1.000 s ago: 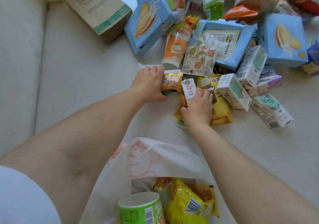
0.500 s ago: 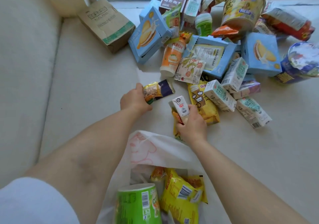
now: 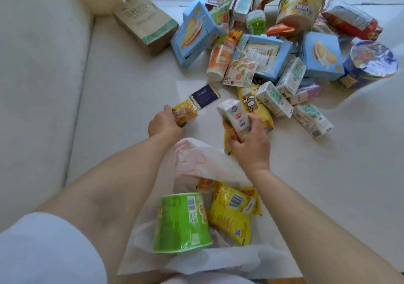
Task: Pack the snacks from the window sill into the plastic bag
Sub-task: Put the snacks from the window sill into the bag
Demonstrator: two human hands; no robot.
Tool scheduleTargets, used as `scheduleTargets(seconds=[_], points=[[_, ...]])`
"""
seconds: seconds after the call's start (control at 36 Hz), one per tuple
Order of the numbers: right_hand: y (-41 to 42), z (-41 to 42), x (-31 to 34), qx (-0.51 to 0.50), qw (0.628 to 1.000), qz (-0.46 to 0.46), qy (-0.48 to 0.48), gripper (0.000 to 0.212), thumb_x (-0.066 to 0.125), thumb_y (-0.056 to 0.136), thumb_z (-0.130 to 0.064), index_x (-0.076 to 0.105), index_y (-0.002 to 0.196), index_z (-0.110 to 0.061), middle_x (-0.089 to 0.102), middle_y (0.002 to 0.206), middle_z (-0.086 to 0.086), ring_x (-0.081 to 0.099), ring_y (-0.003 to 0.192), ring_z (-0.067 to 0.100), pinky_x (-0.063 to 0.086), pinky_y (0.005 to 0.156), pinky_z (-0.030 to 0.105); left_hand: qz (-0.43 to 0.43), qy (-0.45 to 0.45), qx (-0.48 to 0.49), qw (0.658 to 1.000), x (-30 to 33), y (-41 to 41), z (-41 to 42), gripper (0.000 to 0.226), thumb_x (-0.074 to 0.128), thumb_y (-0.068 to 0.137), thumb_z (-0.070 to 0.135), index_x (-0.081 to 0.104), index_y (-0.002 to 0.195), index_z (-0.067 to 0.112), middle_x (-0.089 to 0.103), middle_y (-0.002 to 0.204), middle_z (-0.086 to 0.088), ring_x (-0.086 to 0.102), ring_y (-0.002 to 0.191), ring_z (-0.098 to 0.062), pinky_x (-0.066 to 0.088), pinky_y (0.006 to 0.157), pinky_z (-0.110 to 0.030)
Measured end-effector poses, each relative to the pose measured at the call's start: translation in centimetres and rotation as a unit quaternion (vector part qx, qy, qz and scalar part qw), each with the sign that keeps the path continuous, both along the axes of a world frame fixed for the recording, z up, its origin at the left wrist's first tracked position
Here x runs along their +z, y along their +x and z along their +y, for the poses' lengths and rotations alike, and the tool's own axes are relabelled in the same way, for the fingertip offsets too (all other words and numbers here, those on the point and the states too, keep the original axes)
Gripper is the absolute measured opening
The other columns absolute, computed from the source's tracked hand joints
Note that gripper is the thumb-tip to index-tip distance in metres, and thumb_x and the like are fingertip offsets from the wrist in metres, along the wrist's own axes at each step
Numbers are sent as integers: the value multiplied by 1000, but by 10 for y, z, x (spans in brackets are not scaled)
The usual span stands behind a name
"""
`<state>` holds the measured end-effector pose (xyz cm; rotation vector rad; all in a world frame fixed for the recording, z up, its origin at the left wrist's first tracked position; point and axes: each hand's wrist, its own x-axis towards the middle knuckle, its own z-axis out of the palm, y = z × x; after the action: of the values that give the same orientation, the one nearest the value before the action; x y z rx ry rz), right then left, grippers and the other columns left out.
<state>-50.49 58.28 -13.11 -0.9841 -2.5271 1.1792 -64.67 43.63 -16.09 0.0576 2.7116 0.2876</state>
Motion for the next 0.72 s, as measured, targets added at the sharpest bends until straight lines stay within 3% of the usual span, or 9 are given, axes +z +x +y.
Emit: scheduleTargets(seconds=[0.14,0.28,0.36,0.42,0.47,0.53,0.58,0.64,0.72], points=[[6,1,40,-36,983,81,-162,56,75,76,-13,47,124,-21,53,91,-23,54,78,-3,44,69,10,64,132,56,988,46,2,-24,51,74,72,32,45,109,13,60,103,-8,57,95,-33,44,73,-34],[31,8,52,58,964,20,-258,47,76,75,-5,58,116,-21,66,97,-6,64,87,15,55,76,27,104,290,69,949,91,29,-44,49,80,70,29,45,101,14,55,95,5,52,85,-19,44,70,-26],[47,14,56,164,959,-41,-225,42,77,72,-5,62,104,-28,67,91,-7,62,79,9,51,68,14,94,353,75,928,103,58,-49,48,82,70,21,39,93,16,55,88,11,54,78,-12,42,56,-11],[54,16,57,235,950,-101,-178,39,79,69,-12,60,95,-34,66,86,-11,59,78,6,48,76,14,81,377,58,921,102,77,-54,49,83,68,18,40,92,17,53,82,18,54,72,-2,42,52,-5],[57,18,51,285,941,-160,-85,35,72,60,-33,61,93,-32,64,84,-13,56,85,11,29,109,33,71,378,26,923,96,92,-59,51,84,66,17,43,95,18,54,81,20,54,71,5,41,54,-3],[57,19,42,330,917,-222,25,56,57,49,-51,60,100,-28,62,91,-10,52,89,12,5,116,46,50,380,3,924,87,104,-62,53,85,64,15,44,97,20,55,82,21,55,72,6,43,57,-4],[57,21,28,342,896,-271,81,63,56,50,-57,59,108,-30,60,97,-10,52,91,12,20,111,50,30,376,-7,926,76,111,-62,52,85,64,14,45,96,24,59,83,17,60,74,-5,47,63,-12],[58,23,15,318,900,-292,62,49,69,64,-42,58,111,-31,64,102,-8,55,92,16,41,90,37,13,354,-33,935,66,116,-59,50,84,65,16,46,96,25,61,86,9,60,81,-15,46,67,-21],[61,25,0,272,915,-293,50,44,72,71,-33,58,113,-27,66,103,-2,54,86,17,41,66,28,-6,297,-114,948,53,123,-56,50,79,68,18,51,110,18,55,92,9,56,91,-19,43,75,-24]])
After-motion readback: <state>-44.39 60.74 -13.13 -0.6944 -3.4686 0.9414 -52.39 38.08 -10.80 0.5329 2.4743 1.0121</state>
